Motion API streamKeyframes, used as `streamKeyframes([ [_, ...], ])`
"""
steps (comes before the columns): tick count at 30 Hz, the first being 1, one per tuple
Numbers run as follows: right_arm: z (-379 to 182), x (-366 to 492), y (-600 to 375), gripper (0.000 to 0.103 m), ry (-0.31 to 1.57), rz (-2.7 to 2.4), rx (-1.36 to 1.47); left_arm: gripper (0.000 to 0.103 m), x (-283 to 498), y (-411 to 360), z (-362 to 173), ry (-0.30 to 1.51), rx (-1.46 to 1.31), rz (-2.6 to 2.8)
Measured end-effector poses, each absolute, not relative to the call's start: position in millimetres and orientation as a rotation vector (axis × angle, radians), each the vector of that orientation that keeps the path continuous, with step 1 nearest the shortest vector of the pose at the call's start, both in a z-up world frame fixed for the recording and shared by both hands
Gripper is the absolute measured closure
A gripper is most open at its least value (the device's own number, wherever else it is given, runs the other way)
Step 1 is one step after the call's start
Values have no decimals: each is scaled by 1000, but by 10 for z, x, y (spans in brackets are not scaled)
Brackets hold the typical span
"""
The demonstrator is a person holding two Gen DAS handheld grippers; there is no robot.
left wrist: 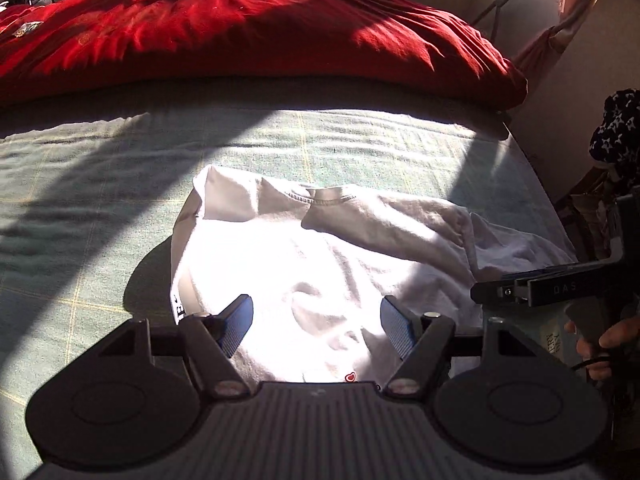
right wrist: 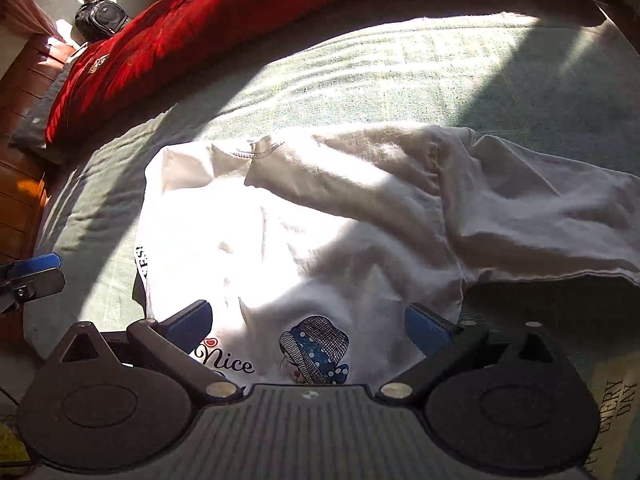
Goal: Fold clothes
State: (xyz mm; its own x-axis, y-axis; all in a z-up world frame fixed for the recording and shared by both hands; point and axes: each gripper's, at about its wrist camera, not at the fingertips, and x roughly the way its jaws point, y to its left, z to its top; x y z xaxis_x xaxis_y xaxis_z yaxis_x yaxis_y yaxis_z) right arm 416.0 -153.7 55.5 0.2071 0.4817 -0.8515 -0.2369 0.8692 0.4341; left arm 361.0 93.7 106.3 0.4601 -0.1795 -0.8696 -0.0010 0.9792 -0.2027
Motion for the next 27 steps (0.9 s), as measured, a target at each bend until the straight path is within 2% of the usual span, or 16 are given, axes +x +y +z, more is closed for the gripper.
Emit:
streamKeyframes([
  [10, 184, 4977, -1076, 0, 1053, 774, 143, 33, 3920, 829, 389, 1059, -368, 59],
  [15, -371, 4912, -1077, 0, 1152, 748, 116, 33, 4058, 780, 112, 1087, -380, 62],
  [20, -156, 4910, -1243, 0, 1173, 828, 91, 33, 4220, 690, -2, 1102, -360, -11],
  [24, 139, 5358, -1401, 0, 1090, 899, 77, 33, 4364, 645, -100, 1098, -405, -61],
  [27, 30, 5813, -1532, 0, 1154, 945, 107, 33, 4452, 569, -181, 1110, -407, -99],
])
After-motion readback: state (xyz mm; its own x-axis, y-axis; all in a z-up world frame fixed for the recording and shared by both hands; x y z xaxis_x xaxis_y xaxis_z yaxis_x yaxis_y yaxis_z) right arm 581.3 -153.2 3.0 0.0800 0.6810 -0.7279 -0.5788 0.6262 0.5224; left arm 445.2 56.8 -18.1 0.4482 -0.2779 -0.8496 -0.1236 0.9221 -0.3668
